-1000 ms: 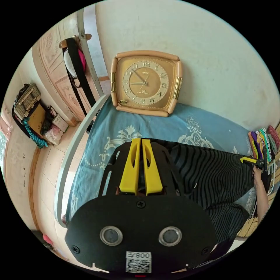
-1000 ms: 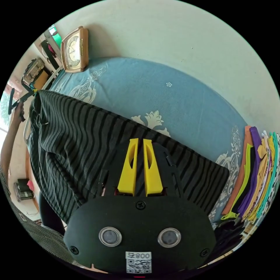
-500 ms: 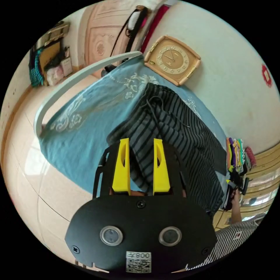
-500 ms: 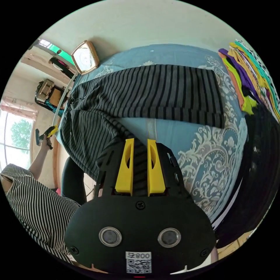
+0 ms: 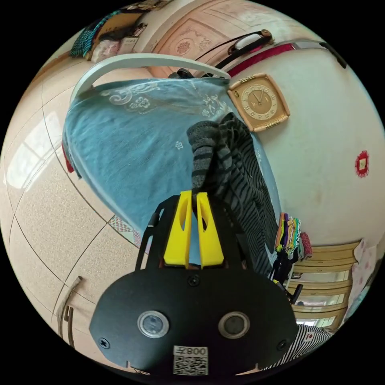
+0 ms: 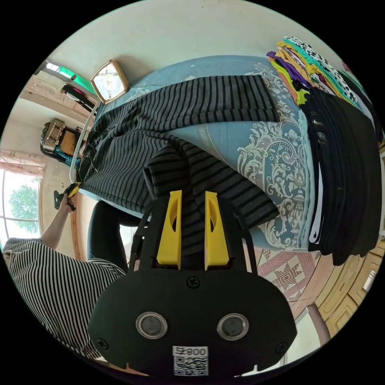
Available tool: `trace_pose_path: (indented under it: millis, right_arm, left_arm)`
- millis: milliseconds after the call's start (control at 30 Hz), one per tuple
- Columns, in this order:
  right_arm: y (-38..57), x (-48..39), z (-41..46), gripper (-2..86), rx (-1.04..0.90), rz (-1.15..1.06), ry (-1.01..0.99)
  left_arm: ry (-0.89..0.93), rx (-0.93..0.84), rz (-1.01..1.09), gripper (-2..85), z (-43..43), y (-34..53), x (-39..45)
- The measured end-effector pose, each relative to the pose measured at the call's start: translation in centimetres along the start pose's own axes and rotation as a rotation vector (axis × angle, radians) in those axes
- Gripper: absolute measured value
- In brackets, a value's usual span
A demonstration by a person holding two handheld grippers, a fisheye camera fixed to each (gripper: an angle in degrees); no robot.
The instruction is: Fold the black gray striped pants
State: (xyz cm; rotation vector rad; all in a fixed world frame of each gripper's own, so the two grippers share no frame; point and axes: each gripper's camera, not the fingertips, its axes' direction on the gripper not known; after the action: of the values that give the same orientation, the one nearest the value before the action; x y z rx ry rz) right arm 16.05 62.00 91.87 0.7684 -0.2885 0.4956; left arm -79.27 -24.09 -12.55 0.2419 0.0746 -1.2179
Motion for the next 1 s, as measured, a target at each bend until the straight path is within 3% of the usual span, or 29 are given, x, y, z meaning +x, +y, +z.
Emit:
trace_pose_path:
  millis: [133, 233, 333, 467, 600, 667, 800, 900, 1000]
  right_arm:
    - [1.4, -1.0, 0.7, 9.1, -0.053, -0.030, -0.070]
    - [2.2, -3.5, 1.9, 8.6, -0.120, -0.127, 0.025]
    - [2.8, -3.5, 2.5, 8.0, -0.142, -0.122, 0.141]
    - [3.0, 1.4, 0.0, 9.1, -0.069, 0.060, 0.249]
    - [2.7, 5.4, -1.1, 9.7, -0.072, 0.145, 0.207]
    - [2.6, 4.2, -0.6, 9.6, -0.093, 0.051, 0.105]
    - [3.1, 0.3, 2.3, 9.6, -0.183, -0.112, 0.155]
    - [3.3, -0.1, 4.9, 7.5, -0.233, -0.119, 0.211]
    - [3.3, -0.2, 4.2, 3.7, -0.246, -0.163, 0.231]
  left_arm:
    - [-0.025, 0.043, -0.140, 2.8, -1.6, 2.0, -1.3]
    - [-0.043, 0.025, -0.038, 3.0, -3.2, 3.1, 2.1]
    - [-0.081, -0.083, 0.137, 3.3, -2.9, 4.0, 8.3]
    - [-0.045, -0.269, 0.404, 5.1, 0.3, 5.5, 19.0]
    - [-0.047, -0.439, 0.699, 8.1, 4.5, 8.1, 30.8]
    - [-0.029, -0.532, 0.829, 9.0, 6.3, 10.0, 35.9]
    - [-0.098, -0.656, 1.087, 9.3, 9.9, 15.2, 45.9]
    - [-0.240, -0.605, 1.184, 7.5, 10.6, 16.5, 50.6]
    - [-0.227, -0.660, 1.204, 4.1, 9.7, 15.7, 54.4]
